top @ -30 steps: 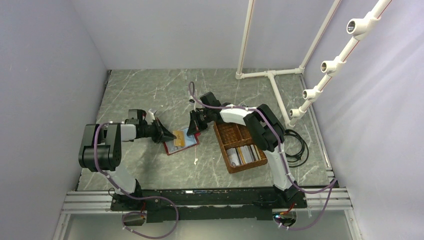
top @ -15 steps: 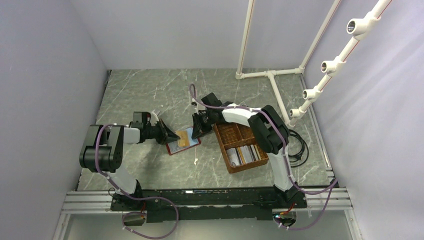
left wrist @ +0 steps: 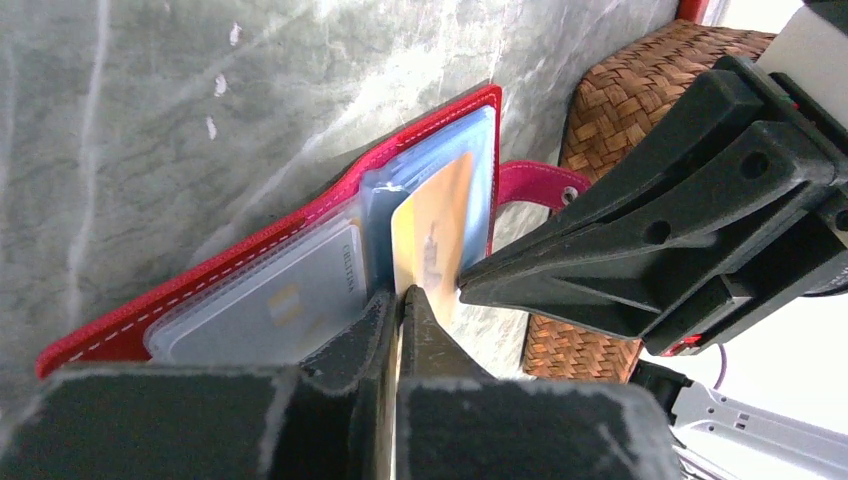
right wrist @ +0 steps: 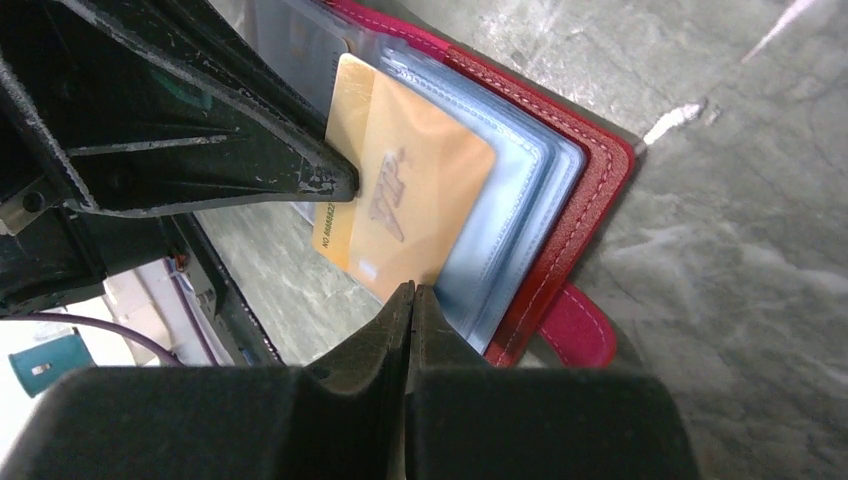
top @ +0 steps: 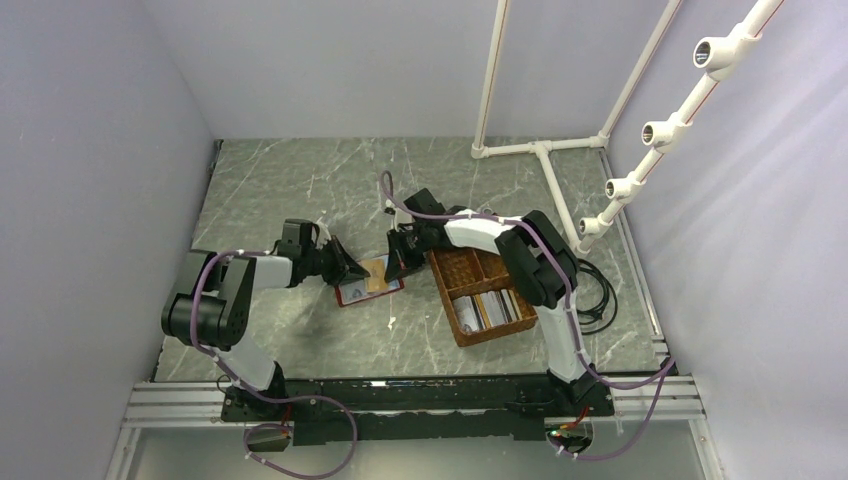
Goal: Put the credit cards into the card holder
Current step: Insert the credit card into the card holder, then turn over the card slot in the card holder.
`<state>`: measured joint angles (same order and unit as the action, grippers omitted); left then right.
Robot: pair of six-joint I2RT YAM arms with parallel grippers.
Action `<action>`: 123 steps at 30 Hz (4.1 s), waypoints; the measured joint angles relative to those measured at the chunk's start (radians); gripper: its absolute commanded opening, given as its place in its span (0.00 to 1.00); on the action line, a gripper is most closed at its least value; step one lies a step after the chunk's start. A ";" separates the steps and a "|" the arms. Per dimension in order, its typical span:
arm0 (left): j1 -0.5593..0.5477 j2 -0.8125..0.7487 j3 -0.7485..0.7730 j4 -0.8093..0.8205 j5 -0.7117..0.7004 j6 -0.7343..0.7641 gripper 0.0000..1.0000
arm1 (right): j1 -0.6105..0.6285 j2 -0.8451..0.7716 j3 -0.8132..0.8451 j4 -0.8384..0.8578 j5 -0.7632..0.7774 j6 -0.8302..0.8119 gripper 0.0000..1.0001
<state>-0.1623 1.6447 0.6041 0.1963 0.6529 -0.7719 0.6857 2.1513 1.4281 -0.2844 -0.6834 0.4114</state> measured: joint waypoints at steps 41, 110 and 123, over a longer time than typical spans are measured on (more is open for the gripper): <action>-0.096 -0.086 0.129 -0.386 -0.137 0.032 0.45 | -0.021 -0.088 -0.064 -0.060 0.100 -0.026 0.32; -0.116 -0.025 0.121 -0.317 -0.137 0.025 0.33 | -0.019 -0.077 -0.082 0.127 -0.101 0.150 0.27; -0.116 -0.500 0.151 -0.743 -0.361 -0.039 0.78 | 0.039 -0.031 -0.033 0.153 -0.138 0.190 0.41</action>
<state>-0.2779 1.1446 0.7547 -0.5472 0.2920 -0.8108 0.7246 2.1208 1.3952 -0.1314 -0.8211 0.6018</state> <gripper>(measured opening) 0.749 0.383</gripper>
